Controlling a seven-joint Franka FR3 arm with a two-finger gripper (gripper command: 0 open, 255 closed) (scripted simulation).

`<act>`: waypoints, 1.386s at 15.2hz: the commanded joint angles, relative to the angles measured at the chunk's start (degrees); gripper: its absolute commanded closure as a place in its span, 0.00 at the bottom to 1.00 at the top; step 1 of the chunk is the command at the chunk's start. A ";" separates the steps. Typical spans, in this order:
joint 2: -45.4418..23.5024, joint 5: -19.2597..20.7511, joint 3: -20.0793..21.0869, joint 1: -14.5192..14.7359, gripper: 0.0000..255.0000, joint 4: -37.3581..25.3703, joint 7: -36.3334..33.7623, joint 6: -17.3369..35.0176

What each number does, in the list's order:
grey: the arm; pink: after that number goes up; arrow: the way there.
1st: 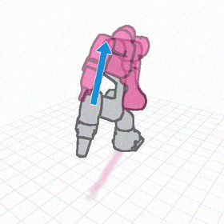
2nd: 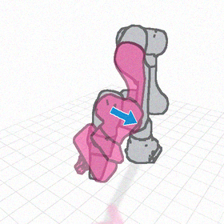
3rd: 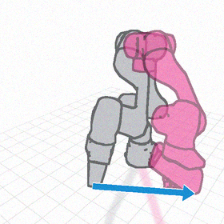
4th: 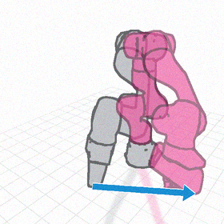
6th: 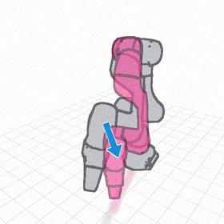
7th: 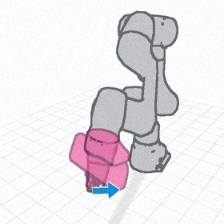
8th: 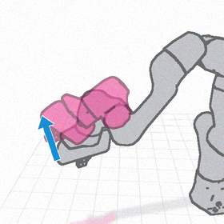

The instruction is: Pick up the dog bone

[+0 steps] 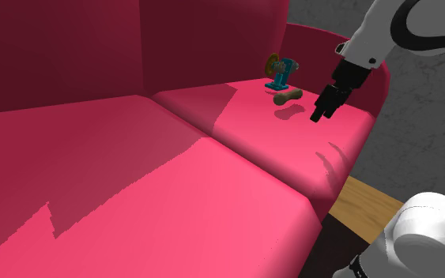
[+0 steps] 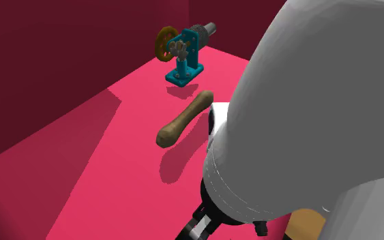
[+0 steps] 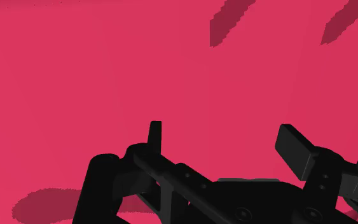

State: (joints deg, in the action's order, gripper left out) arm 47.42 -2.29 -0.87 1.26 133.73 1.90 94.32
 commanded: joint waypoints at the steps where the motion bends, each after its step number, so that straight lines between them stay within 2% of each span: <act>1: 0.00 0.00 0.00 0.00 0.00 0.00 0.00 0.00; 6: -12.35 -0.17 5.78 -6.54 0.00 -9.20 -18.58 2.31; 11: -24.42 2.07 9.65 -12.71 0.00 -20.31 -36.97 1.51; 16: -35.72 5.51 11.24 -17.47 0.00 -32.46 -54.62 -2.02; 20: -43.86 8.10 10.76 -20.11 0.00 -42.38 -67.68 -6.29; 21: -44.35 8.25 10.62 -20.19 0.00 -43.02 -68.49 -6.59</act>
State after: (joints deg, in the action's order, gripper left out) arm 4.73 5.48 9.91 -18.53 92.62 -64.29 88.36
